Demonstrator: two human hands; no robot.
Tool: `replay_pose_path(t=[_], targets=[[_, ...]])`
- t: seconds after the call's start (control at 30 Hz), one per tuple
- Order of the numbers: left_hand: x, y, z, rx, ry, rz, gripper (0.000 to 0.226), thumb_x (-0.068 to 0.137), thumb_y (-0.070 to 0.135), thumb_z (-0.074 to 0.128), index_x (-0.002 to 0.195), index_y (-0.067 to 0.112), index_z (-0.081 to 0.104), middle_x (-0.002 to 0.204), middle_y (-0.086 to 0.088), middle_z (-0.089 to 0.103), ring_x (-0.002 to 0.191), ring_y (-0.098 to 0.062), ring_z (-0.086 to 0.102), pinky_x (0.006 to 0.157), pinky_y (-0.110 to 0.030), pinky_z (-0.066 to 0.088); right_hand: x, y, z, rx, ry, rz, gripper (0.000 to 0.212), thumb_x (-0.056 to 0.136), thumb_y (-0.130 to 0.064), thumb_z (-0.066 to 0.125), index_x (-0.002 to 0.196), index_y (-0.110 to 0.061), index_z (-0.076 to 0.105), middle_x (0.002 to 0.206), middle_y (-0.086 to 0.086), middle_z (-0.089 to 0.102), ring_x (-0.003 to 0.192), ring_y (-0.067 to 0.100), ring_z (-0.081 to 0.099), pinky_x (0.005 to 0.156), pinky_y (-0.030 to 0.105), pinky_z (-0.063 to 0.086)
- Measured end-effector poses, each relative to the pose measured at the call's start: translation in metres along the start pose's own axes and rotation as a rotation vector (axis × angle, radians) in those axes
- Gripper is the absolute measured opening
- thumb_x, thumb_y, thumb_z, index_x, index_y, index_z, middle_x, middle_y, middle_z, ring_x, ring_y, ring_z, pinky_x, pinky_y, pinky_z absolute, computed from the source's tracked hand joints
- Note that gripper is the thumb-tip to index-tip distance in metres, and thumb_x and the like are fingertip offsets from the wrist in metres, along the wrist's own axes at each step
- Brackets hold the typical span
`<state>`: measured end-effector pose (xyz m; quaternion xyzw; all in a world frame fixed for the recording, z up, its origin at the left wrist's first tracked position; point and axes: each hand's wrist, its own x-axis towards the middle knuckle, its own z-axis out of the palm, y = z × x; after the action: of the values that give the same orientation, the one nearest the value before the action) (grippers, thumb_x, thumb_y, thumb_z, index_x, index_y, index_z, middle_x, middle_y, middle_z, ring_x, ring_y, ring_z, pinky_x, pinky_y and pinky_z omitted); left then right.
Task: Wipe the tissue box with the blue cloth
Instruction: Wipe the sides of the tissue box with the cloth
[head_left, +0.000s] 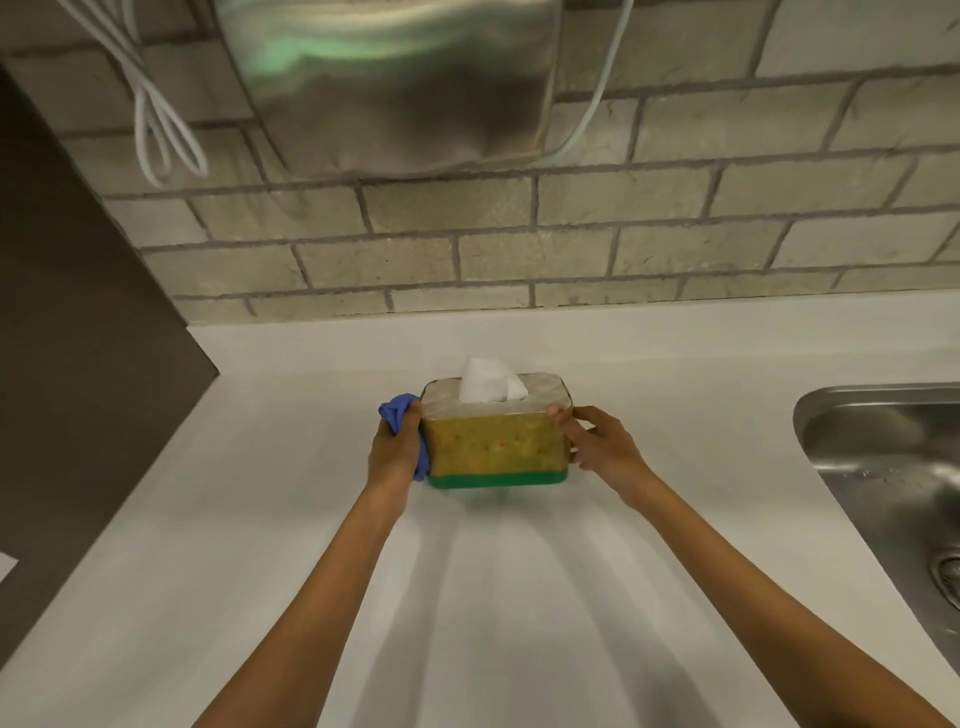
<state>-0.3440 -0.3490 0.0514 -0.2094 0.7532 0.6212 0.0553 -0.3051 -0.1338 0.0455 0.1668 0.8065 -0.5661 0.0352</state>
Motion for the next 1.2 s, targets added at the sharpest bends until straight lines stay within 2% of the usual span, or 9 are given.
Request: replay_pose_path(t=[0.13,0.33,0.47,0.6,0.7,0.8,1.03,1.13,1.2], targets=[[-0.028,-0.007,-0.008,0.066,0.014,0.014,0.028,0.094,0.045,0.037,0.089,0.019,0.047,0.093,-0.013,0.054,0.088,-0.033,0.055,0.093,-0.050,0.049,-0.026,-0.001,-0.011,0.045,-0.050,0.065,0.064,0.077,-0.061,0.054,0.121,-0.015,0.053,0.092,0.003,0.064,0.071,0.017,0.062,0.057,0.024,0.048],[-0.047,-0.017,-0.016,0.139,0.018,0.045,0.046,0.093,0.050,0.037,0.119,0.014,0.049,0.099,-0.011,0.054,0.100,-0.036,0.057,0.098,-0.051,0.045,-0.043,0.011,-0.021,0.075,-0.094,0.087,0.069,0.068,-0.063,0.061,0.118,-0.016,0.053,0.079,0.004,0.069,0.068,0.016,0.068,0.053,0.023,0.051],[-0.045,-0.013,-0.015,0.209,0.018,0.074,0.044,0.092,0.054,0.035,0.107,0.014,0.049,0.082,-0.010,0.057,0.078,-0.030,0.058,0.085,-0.042,0.048,-0.036,0.010,-0.024,0.054,-0.132,0.095,0.078,0.071,-0.066,0.057,0.133,-0.022,0.041,0.084,0.007,0.069,0.072,0.018,0.068,0.056,0.024,0.053],[-0.037,-0.005,-0.013,0.278,0.028,0.081,0.042,0.091,0.057,0.033,0.092,0.016,0.046,0.064,-0.006,0.052,0.056,-0.019,0.049,0.064,-0.033,0.043,-0.026,0.007,-0.024,-0.036,-0.247,0.095,0.088,0.066,-0.076,0.039,0.136,-0.025,0.038,0.100,0.004,0.059,0.087,0.018,0.058,0.074,0.029,0.051],[-0.032,0.000,-0.011,0.302,0.035,0.074,0.043,0.090,0.058,0.032,0.089,0.017,0.046,0.065,-0.004,0.052,0.059,-0.020,0.050,0.069,-0.034,0.042,-0.012,0.010,-0.020,0.005,-0.255,0.063,0.097,0.064,-0.076,0.039,0.146,-0.030,0.019,0.149,0.005,0.030,0.137,0.026,0.029,0.110,0.045,0.028],[-0.029,0.000,-0.009,0.307,0.031,0.098,0.042,0.091,0.057,0.032,0.094,0.018,0.046,0.080,-0.007,0.058,0.079,-0.026,0.055,0.081,-0.037,0.043,-0.002,0.009,-0.012,0.146,-0.310,-0.009,0.098,0.067,-0.072,0.044,0.148,-0.031,0.007,0.157,-0.001,0.013,0.144,0.018,0.015,0.116,0.040,0.012],[-0.049,-0.018,0.004,0.040,0.085,0.235,0.038,0.083,0.063,0.036,0.103,0.032,0.044,0.080,0.016,0.054,0.076,-0.004,0.054,0.065,-0.024,0.040,0.016,0.017,0.005,0.308,-0.301,-0.014,0.097,0.058,-0.071,0.058,0.135,-0.020,0.030,0.123,0.001,0.050,0.117,0.019,0.053,0.107,0.041,0.040],[-0.060,-0.023,0.011,0.028,0.172,0.360,0.061,0.079,0.067,0.024,0.117,0.026,0.051,0.093,0.007,0.060,0.090,-0.016,0.058,0.079,-0.030,0.042,0.012,0.023,0.005,0.365,-0.332,-0.005,0.076,0.048,-0.077,0.064,0.107,-0.035,0.041,0.099,-0.010,0.050,0.091,0.006,0.056,0.090,0.032,0.045],[-0.065,-0.025,0.015,0.058,0.228,0.475,0.062,0.089,0.062,0.021,0.126,0.022,0.051,0.103,0.002,0.061,0.099,-0.021,0.058,0.086,-0.034,0.045,0.008,0.027,0.004,0.400,-0.323,0.010,0.102,0.036,-0.078,0.068,0.122,-0.031,0.037,0.099,-0.015,0.049,0.094,0.006,0.054,0.089,0.029,0.042]])
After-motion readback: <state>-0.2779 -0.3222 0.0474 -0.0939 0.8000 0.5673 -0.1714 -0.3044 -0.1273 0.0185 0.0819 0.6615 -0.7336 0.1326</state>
